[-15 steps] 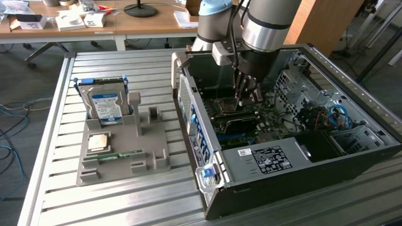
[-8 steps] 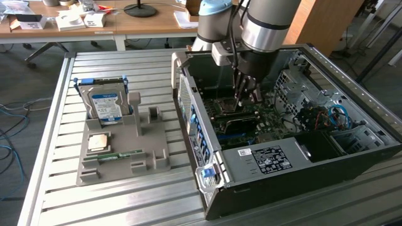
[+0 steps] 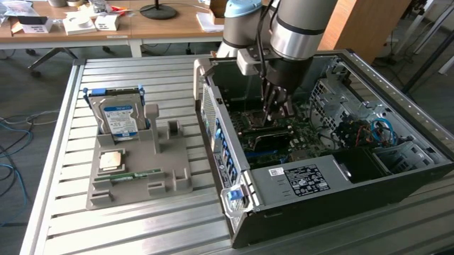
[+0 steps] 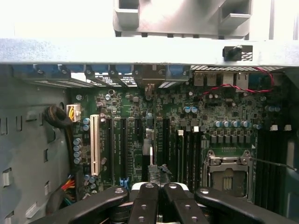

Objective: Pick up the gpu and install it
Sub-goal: 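Press down on the gpu until it lock into place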

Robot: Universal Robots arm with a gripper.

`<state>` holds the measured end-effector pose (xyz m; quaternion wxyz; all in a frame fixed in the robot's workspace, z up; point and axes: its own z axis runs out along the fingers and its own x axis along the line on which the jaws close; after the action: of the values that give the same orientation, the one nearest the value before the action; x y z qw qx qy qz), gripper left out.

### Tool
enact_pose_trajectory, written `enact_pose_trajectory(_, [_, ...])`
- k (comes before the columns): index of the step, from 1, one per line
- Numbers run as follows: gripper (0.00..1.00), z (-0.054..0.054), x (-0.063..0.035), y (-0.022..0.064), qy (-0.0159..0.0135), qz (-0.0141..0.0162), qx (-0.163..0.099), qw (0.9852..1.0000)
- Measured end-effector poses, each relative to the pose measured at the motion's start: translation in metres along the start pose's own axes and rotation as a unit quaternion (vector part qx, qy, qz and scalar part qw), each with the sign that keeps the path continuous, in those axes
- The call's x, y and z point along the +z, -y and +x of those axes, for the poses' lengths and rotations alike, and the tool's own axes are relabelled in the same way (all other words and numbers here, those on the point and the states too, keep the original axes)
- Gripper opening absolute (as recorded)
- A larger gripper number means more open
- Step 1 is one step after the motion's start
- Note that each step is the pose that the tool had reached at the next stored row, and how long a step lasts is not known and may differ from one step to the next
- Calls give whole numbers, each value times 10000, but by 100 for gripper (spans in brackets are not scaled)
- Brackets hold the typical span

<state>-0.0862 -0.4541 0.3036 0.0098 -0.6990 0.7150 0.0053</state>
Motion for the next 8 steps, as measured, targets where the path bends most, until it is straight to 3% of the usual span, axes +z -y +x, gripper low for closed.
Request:
enact_pose_trajectory(5, [11, 0, 6, 0, 1, 1, 0, 10000])
enact_pose_trajectory(6, [11, 4, 178, -20, 0, 0, 0, 10000])
enact_pose_trajectory(8, [11, 3, 138, -20, -1, 0, 0, 10000])
